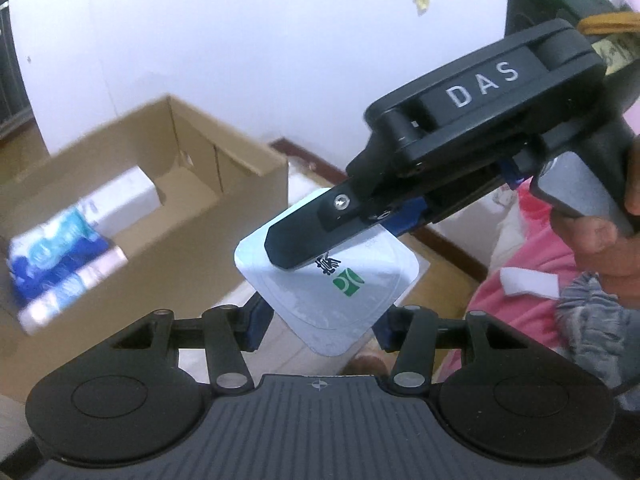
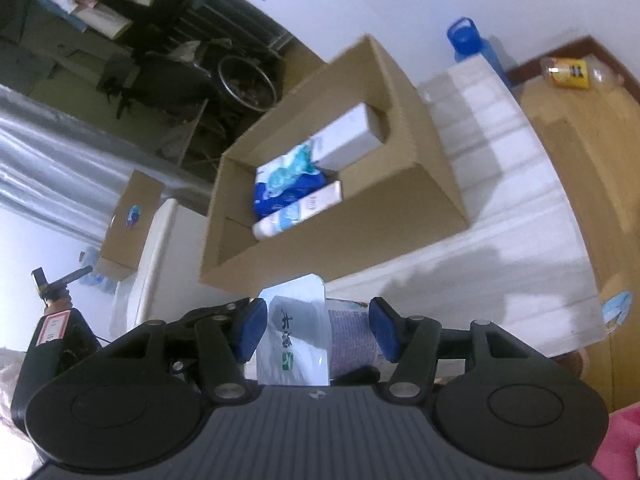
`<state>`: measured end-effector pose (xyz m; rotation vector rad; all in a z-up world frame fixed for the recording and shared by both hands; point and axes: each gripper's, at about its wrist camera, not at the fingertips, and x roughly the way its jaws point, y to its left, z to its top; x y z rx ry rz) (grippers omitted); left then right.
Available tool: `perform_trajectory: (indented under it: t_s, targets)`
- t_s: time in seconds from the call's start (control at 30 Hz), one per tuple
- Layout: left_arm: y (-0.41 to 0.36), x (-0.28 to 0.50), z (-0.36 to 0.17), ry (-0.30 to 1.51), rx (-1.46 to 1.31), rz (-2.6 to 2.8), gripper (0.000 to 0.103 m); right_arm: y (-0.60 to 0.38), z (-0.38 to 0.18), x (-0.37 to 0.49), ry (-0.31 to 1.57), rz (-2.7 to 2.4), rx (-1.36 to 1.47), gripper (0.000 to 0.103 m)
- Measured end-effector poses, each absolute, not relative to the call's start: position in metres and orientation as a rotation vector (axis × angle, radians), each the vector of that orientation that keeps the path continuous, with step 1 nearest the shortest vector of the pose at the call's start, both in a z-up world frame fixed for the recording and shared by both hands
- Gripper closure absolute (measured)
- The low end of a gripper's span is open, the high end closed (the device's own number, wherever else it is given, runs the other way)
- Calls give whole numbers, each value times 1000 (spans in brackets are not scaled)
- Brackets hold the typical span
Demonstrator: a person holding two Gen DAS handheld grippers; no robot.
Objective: Organize objects
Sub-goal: 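Lift the white tub with the right tool toward the cardboard box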
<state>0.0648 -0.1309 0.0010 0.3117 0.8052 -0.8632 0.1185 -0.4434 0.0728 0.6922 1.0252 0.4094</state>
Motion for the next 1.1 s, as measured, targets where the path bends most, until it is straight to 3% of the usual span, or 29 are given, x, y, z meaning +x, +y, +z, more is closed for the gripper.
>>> perform_trajectory:
  t_s: [0.4,0.77,1.1]
  targets:
    - [-103,73,53,710,343,-769,52,-405,135,137,949,473,644,42]
    - [-95,101,64,727,420,-742,53,-380,147,171,994,487,627,42]
    - [-78,166,40,796,447,-670,53,-348,125,245,1085,522,617,42]
